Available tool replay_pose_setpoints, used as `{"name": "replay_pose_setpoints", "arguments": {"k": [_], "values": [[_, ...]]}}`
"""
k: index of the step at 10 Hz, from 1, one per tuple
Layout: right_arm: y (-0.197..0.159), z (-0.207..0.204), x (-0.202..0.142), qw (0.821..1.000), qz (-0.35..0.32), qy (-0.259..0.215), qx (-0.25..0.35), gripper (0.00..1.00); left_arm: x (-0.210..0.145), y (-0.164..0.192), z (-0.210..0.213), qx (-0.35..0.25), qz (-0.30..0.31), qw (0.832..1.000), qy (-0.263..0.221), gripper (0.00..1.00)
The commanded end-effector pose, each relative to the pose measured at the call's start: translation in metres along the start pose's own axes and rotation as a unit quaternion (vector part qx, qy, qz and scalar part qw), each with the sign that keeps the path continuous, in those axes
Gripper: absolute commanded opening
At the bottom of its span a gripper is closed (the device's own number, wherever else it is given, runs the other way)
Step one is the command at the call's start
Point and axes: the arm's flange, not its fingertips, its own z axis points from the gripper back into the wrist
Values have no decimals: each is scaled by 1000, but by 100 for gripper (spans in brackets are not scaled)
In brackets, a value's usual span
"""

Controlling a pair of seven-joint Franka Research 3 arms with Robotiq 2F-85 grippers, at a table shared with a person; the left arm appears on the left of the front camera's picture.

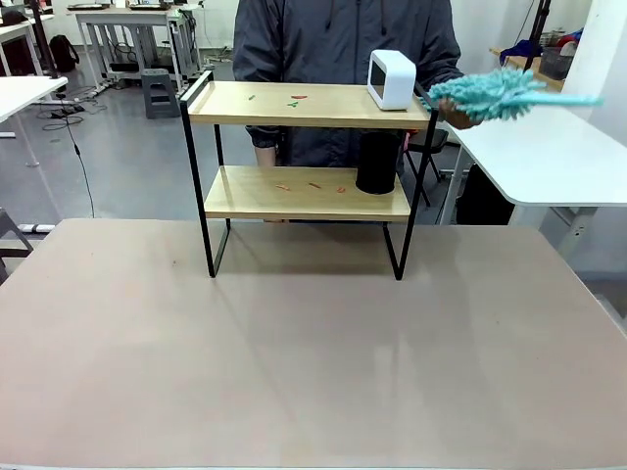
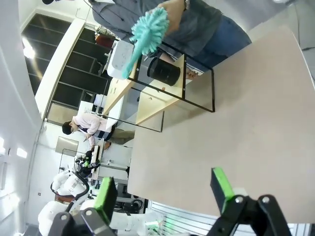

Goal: Clean the shelf.
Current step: Pick up the Duster from the human.

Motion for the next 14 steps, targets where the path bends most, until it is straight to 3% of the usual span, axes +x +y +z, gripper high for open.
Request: {"name": "replay_pose_setpoints", "arguments": {"k": [1,3,5,7,9,11,14], "values": [[2,-1,1,1000,1,1,2,100,2,2,-3,-10,-12,1000,-6,100],[29,-48,49,997,-59,40,10,100,2,2,-3,-10,-12,1000,-6,100],[62,-120,113,994,-81,57,-52,100,2,2,-3,-10,-12,1000,-6,100],[66,-189,163,987,-120,77,-77,100,2,2,-3,-10,-12,1000,-6,100],[64,-251,181,979,-141,121,-87,100,2,2,-3,-10,-12,1000,-6,100],[58,-290,186,977,-152,130,-67,100,2,2,-3,-10,-12,1000,-6,100],[47,-304,185,972,-174,151,-35,100,2,2,-3,-10,-12,1000,-6,100]]}}
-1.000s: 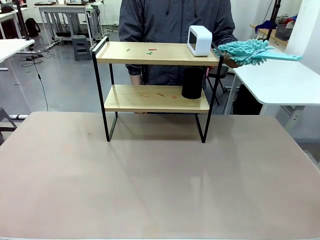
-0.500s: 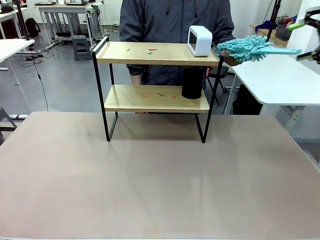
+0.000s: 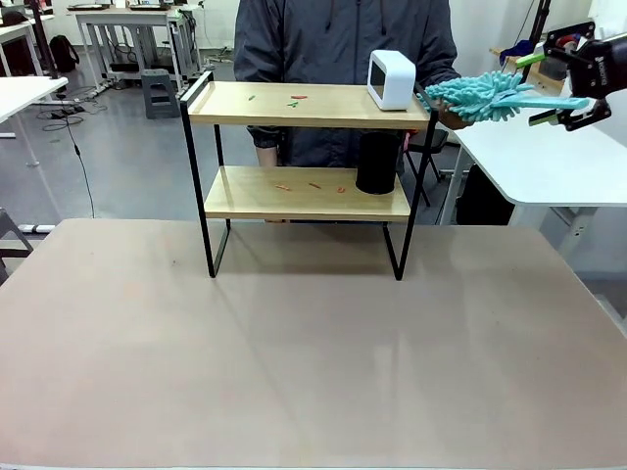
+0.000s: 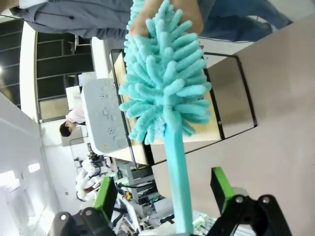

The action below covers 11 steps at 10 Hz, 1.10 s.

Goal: Clean the shelf.
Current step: Pick up the Duster from the human.

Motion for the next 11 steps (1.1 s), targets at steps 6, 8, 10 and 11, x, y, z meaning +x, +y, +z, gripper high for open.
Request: {"name": "replay_pose_setpoints", "arguments": {"k": [6,8,10,11], "values": [[-10,5,2,1000,-11,2,24,0,1,-2,0,-8,-13,1000,-6,100],[-13,6,1,1000,-12,2,22,8,1,-2,0,-8,-13,1000,-6,100],[-12,6,1,1000,-9,3,22,0,1,-2,0,-8,-13,1000,-6,100],[-11,6,1,1000,-7,3,21,0,1,-2,0,-8,-13,1000,-6,100]]}}
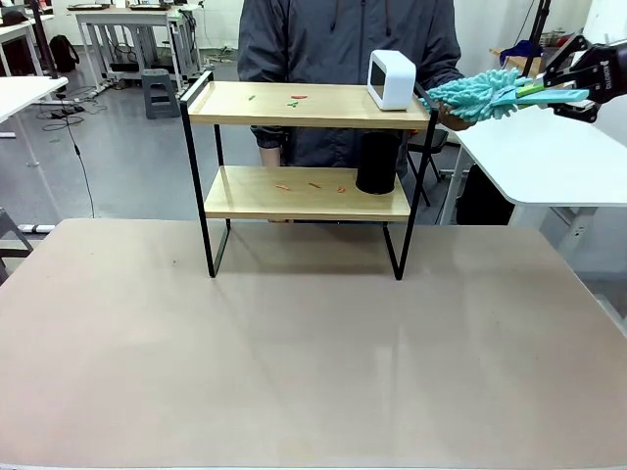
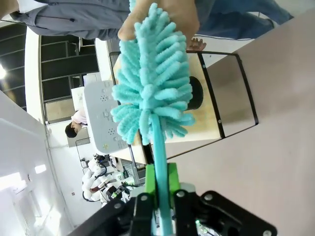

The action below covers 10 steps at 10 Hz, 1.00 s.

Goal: Clean the shelf.
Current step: Pick up the Duster from the human.

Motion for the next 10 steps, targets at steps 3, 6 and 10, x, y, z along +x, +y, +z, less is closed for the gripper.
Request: {"name": "replay_pose_setpoints", "arguments": {"k": [3,6,10], "values": [[-2,2,-3,1000,6,4,12,0,1,-1,-1,-7,-12,1000,-5,100],[4,57,-52,999,52,1,13,0,1,-1,-1,-7,-12,1000,-5,100],[-41,205,-249,986,162,31,-38,0,1,-1,-1,-7,-12,1000,-5,100]]}}
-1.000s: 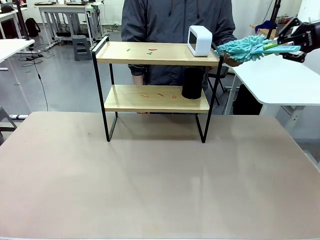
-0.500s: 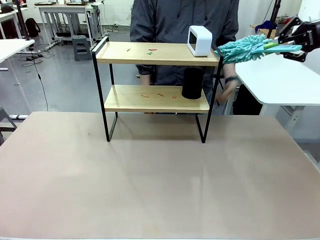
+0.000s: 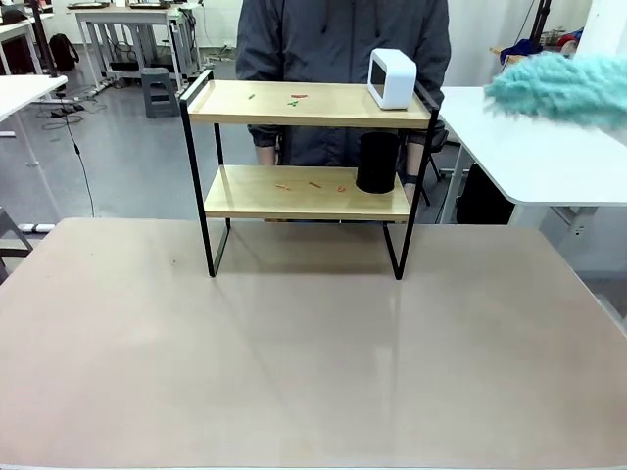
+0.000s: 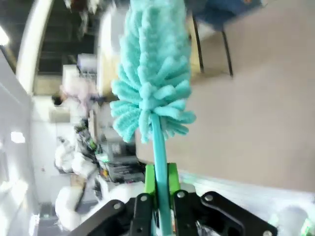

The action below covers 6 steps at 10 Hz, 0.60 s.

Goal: Clean the shelf.
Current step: Pick up the Duster from the human.

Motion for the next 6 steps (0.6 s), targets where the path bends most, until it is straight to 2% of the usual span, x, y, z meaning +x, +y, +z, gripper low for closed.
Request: {"name": "replay_pose_setpoints", "arguments": {"k": [1,2,3,4,6], "values": [[-15,33,-85,994,73,73,-24,0,1,-1,-1,-8,-11,1000,-4,100],[-30,40,-99,989,97,106,-41,0,1,-1,-1,-8,-11,1000,-4,100],[-39,40,-96,990,91,103,-34,0,1,-1,-1,-8,-11,1000,-4,100],[-16,35,-106,995,54,80,-30,0,1,-1,-1,-8,-11,1000,-4,100],[-16,35,-106,995,54,80,-30,0,1,-1,-1,-8,-11,1000,-4,100]]}}
